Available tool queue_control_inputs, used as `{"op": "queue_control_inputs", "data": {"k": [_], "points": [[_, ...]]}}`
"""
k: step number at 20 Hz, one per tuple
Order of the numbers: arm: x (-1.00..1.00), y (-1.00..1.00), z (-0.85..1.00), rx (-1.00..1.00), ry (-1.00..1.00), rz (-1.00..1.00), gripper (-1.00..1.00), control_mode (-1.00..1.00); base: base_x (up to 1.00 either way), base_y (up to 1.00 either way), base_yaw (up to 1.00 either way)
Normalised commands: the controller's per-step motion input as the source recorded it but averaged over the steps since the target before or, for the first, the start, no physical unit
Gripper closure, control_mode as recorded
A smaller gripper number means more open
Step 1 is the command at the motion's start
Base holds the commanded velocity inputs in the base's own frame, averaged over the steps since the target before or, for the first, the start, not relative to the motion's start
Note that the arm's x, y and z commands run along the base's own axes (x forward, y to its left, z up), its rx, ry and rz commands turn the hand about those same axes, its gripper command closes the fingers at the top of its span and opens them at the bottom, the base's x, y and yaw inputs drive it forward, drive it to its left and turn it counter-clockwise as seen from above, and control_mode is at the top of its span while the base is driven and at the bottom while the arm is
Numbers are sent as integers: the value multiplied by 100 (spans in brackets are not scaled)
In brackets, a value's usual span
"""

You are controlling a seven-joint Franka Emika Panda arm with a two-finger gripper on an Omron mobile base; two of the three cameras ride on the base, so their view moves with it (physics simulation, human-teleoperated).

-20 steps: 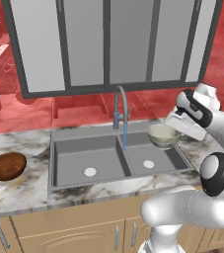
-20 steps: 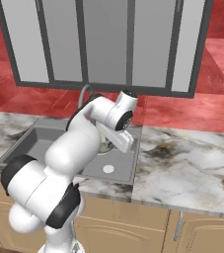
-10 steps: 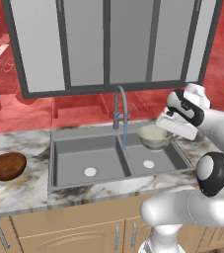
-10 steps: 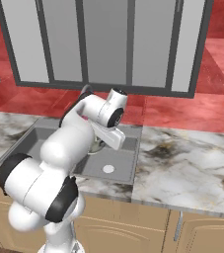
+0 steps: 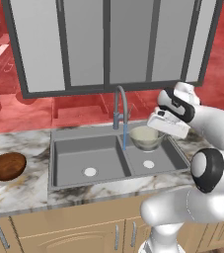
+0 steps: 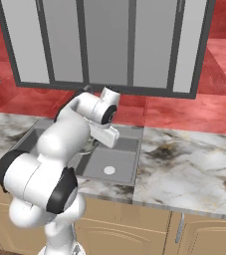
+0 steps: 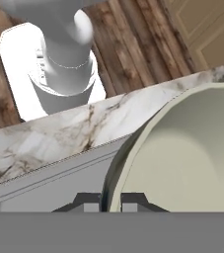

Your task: Rinse each bowl for a few seconds and place them down in the sink or on the counter.

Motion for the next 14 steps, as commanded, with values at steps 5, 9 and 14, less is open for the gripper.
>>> {"op": "queue_control_inputs", "data": {"k": [5, 9, 14], "points": [[11, 25, 1, 1, 3, 9, 100, -100, 0, 0, 0], [18, 20, 0, 2, 3, 9, 100, -100, 0, 0, 0], [24, 3, -6, 3, 0, 10, 100, -100, 0, 0, 0]]}}
